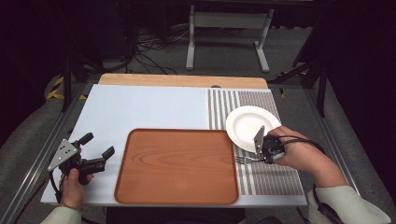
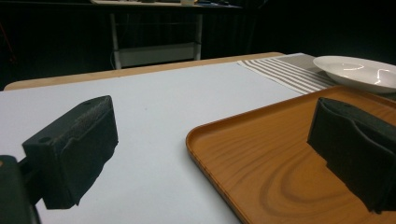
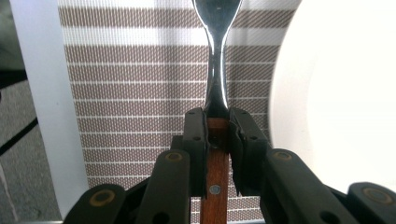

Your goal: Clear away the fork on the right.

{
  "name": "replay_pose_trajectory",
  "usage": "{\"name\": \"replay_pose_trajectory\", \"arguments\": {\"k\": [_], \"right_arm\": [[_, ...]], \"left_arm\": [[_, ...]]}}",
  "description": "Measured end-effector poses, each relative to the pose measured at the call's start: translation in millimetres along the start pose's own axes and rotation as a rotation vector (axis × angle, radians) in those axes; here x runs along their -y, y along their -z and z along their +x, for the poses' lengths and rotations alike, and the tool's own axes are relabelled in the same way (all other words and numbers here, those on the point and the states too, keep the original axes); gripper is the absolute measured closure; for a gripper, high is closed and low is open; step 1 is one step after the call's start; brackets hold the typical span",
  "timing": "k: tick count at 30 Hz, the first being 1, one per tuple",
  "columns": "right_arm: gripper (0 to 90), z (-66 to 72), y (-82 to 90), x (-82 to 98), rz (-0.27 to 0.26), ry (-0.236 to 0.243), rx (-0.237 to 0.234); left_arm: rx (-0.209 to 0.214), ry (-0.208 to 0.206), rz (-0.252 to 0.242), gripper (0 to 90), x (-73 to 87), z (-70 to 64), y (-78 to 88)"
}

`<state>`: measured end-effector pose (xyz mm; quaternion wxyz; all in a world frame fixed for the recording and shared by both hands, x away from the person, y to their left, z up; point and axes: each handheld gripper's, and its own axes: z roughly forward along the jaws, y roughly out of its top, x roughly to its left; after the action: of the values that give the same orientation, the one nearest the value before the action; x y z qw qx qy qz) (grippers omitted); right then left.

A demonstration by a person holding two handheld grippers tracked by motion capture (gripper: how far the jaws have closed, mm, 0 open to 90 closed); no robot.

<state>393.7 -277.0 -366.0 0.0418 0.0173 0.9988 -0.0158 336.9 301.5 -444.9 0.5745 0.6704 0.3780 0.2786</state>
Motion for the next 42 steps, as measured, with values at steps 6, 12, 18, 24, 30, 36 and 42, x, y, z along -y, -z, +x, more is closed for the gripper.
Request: {"name": "replay_pose_trajectory", "arguments": {"k": [6, 12, 18, 24, 30, 36, 42], "right_arm": [[78.0, -1.6, 11.1, -5.9, -0.041, -0.058, 0.016], [78.0, -3.3, 22.7, -15.4, -0.091, -0.13, 0.029], [78.1, -4.1, 29.9, -29.0, -0.139, -0.207, 0.022], [78.1, -4.8, 37.0, -43.9, -0.181, -0.321, 0.003], [78.1, -7.8, 39.3, -57.1, -0.231, -0.428, -0.003], [78.1, -11.4, 38.1, -69.0, -0.297, -0.541, -0.026], [78.1, -10.8, 35.2, -82.1, -0.323, -0.607, -0.058]], "left_arm": [[0.0, -0.001, 0.002, 2.5, 0.0, 0.1, 0.1], [-0.001, 0.0, 0.001, 2.5, 0.0, 0.5, 0.4], [-0.001, 0.0, -0.001, 2.5, 0.1, 0.5, 0.2], [-0.002, 0.0, -0.001, 2.5, 0.2, 0.7, 0.2], [-0.003, 0.003, -0.003, 2.5, 0.4, 1.0, 0.0], [-0.003, 0.004, -0.003, 2.5, 0.4, 1.1, 0.0], [-0.003, 0.006, -0.001, 2.5, 0.3, 1.5, 0.4]]}}
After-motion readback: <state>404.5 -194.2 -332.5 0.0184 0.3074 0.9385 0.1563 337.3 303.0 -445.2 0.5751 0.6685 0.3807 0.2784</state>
